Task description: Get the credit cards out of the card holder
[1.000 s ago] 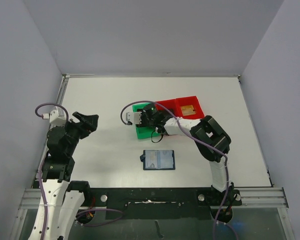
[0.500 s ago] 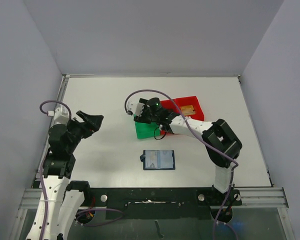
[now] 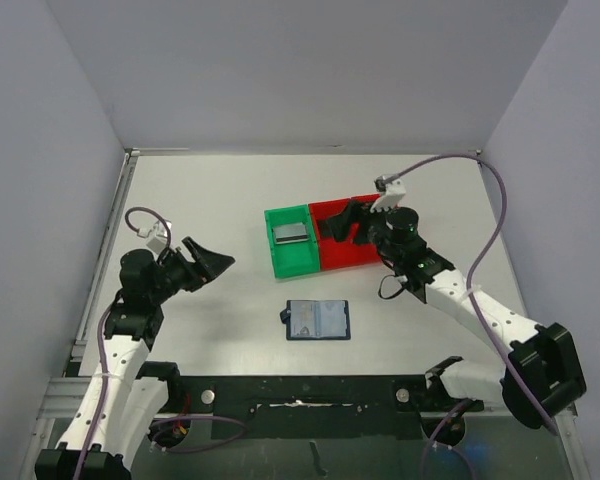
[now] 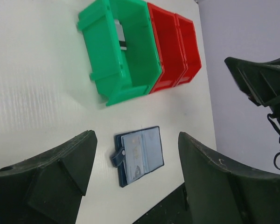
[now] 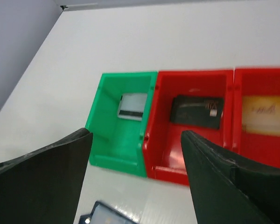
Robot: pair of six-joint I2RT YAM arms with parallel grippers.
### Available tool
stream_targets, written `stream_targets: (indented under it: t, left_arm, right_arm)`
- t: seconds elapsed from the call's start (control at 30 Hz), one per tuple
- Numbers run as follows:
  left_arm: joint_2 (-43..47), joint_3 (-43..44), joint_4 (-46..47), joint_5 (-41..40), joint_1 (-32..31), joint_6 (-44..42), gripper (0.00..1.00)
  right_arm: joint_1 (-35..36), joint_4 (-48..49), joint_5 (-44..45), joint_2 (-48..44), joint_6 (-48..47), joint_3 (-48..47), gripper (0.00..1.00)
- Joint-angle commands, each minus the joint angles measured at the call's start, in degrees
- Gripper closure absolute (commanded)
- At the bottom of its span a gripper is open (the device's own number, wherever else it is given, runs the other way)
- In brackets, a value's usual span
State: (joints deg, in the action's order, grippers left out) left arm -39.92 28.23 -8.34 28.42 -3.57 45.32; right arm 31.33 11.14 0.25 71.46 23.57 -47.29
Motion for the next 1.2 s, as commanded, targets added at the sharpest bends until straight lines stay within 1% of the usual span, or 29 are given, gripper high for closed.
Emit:
stream_targets:
  t: [0.0, 0.03, 0.07, 0.13, 0.17, 0.2, 0.27, 0.3, 0.33, 0.43, 0.53, 0.6, 0.7, 0.8, 0.87, 1.0, 1.17]
  left_arm:
    - [-0.46, -1.81, 7.78, 4.63, -2.12, 2.00, 0.32]
    - [-0.82, -1.74, 7.43, 3.97, -3.15, 1.72, 0.32]
    - [-1.45, -1.46, 7.12, 2.99, -4.31, 1.52, 0.32]
    - [-3.36, -0.61, 6.87, 0.57, -8.61, 1.11, 0.32]
    - [-4.43, -0.02, 6.66, -0.98, -10.73, 0.80, 0.32]
    - [-5.51, 0.75, 6.41, -2.91, -13.21, 0.30, 0.33]
    - [-7.95, 1.59, 6.82, -6.00, -17.73, -0.28, 0.37]
    - [-9.33, 1.72, 7.54, -6.60, -19.86, -0.29, 0.38]
    - [-10.68, 1.74, 8.37, -6.97, -21.50, -0.33, 0.39]
    - [-15.17, 2.18, 9.64, -8.04, -25.98, -0.27, 0.45]
    - [-18.30, 3.04, 9.32, -9.43, -29.42, -0.85, 0.46]
    - [-19.95, 3.15, 9.31, -10.17, -31.77, -0.91, 0.46]
    - [-21.83, 2.70, 9.86, -11.64, -34.41, -0.02, 0.48]
    - [-23.00, 2.20, 11.53, -12.16, -35.72, 0.72, 0.51]
    - [-23.75, 2.54, 12.07, -12.17, -36.24, 0.82, 0.52]
    - [-25.80, 3.70, 12.12, -12.54, -37.40, 0.58, 0.52]
    - [-29.06, 4.69, 12.18, -12.81, -38.56, 0.43, 0.54]
  right_arm:
    - [-1.40, 1.89, -7.87, -6.99, 22.88, 9.89, 0.16]
    - [-1.52, 2.87, -7.89, -8.88, 23.98, 12.12, 0.06]
    - [-1.55, 3.33, -7.07, -10.77, 25.22, 14.08, 0.01]
    - [-1.71, 4.76, -7.16, -13.40, 26.68, 17.02, 0.02]
    - [-1.65, 4.90, -7.54, -13.89, 27.36, 17.93, 0.01]
    - [-1.63, 4.86, -8.17, -13.96, 27.97, 18.80, 0.06]
    - [-1.38, 4.42, -10.05, -13.10, 29.50, 19.69, 0.17]
    - [-1.32, 4.31, -11.61, -12.34, 30.36, 20.07, 0.25]
    - [-1.17, 4.44, -12.99, -11.41, 31.08, 20.50, 0.29]
    - [0.45, 4.14, -14.52, -9.24, 33.28, 21.85, 0.38]
    - [3.92, 4.02, -11.74, -8.03, 35.05, 23.65, 0.47]
    - [6.27, 3.90, -10.17, -7.01, 36.01, 24.33, 0.52]
    - [8.76, 3.46, -9.21, -4.57, 36.35, 23.93, 0.57]
    - [9.27, 3.26, -8.81, -2.18, 37.49, 23.94, 0.66]
    - [9.27, 4.19, -8.90, -1.11, 38.24, 24.35, 0.67]
    - [9.88, 7.52, -10.57, 0.95, 40.07, 25.02, 0.66]
    - [11.27, 8.51, -10.28, 3.76, 41.43, 24.96, 0.66]
